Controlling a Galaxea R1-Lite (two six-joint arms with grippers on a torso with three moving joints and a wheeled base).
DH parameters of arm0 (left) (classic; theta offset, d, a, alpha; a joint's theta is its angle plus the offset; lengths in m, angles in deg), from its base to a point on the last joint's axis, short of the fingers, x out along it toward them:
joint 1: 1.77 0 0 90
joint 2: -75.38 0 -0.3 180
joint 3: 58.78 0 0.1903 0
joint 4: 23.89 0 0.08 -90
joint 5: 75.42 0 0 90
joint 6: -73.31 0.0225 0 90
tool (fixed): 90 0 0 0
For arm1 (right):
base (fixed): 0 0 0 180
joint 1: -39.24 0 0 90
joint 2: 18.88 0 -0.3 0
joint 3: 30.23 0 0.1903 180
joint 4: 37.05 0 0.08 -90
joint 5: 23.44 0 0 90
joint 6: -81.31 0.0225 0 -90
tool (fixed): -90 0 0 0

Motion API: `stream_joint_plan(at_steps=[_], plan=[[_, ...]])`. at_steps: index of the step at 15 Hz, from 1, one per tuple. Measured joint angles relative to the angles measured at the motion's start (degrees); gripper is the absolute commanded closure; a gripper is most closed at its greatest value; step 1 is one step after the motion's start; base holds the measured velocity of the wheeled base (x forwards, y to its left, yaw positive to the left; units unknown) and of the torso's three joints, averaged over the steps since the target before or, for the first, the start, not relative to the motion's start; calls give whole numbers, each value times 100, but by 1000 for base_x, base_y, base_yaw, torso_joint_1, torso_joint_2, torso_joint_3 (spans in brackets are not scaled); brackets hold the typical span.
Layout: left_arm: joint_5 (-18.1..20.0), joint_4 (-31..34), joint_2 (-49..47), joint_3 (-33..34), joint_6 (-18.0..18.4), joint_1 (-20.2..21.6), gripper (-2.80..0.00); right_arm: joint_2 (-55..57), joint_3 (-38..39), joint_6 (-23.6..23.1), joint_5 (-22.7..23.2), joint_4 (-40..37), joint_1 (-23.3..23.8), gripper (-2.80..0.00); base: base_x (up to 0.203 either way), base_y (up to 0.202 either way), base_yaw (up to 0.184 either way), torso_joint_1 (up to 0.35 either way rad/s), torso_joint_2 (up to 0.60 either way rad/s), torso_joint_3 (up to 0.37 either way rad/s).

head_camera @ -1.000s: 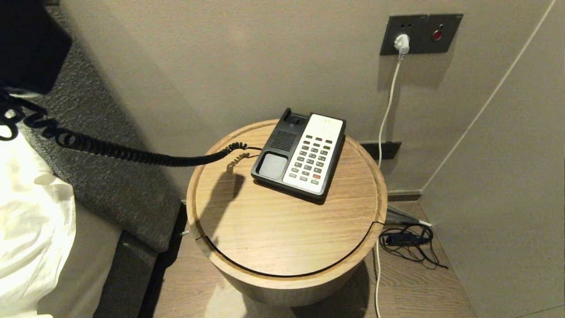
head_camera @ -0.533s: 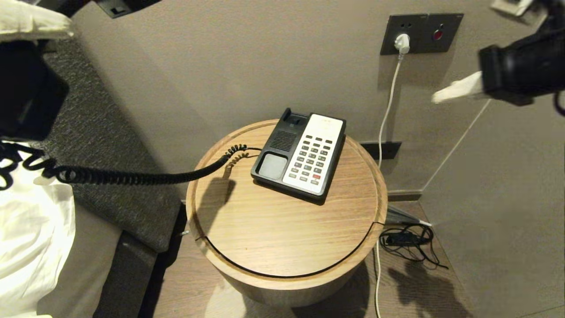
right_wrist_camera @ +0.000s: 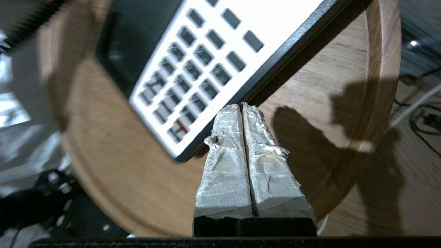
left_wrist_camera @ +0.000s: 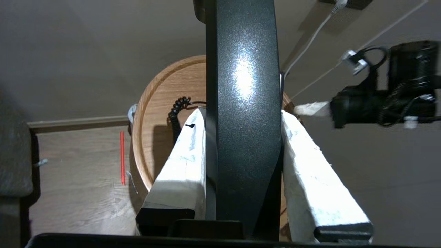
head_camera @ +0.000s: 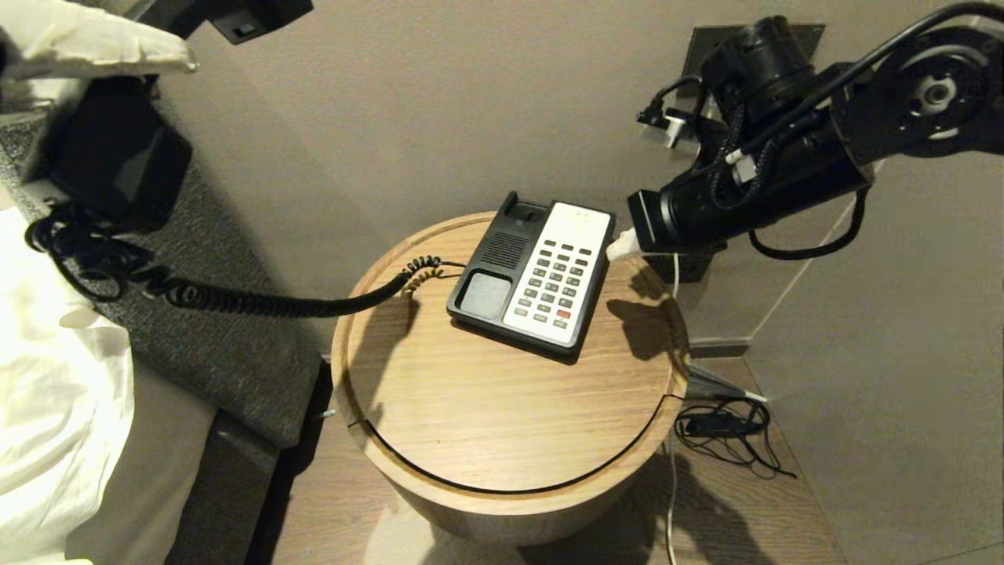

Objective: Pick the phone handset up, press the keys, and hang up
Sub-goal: Dial the number

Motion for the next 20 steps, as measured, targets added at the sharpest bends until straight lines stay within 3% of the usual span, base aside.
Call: stream_joint_plan(at_steps=[9,20], plan=[[282,-49,-65,128,-37,325,0,156,-7,138,64,368,-272,0,0,0,0,0,0,0],[454,-274,-91,260,-24,581,0,502,-7,116,5,661,-269,0,0,0,0,0,0,0]])
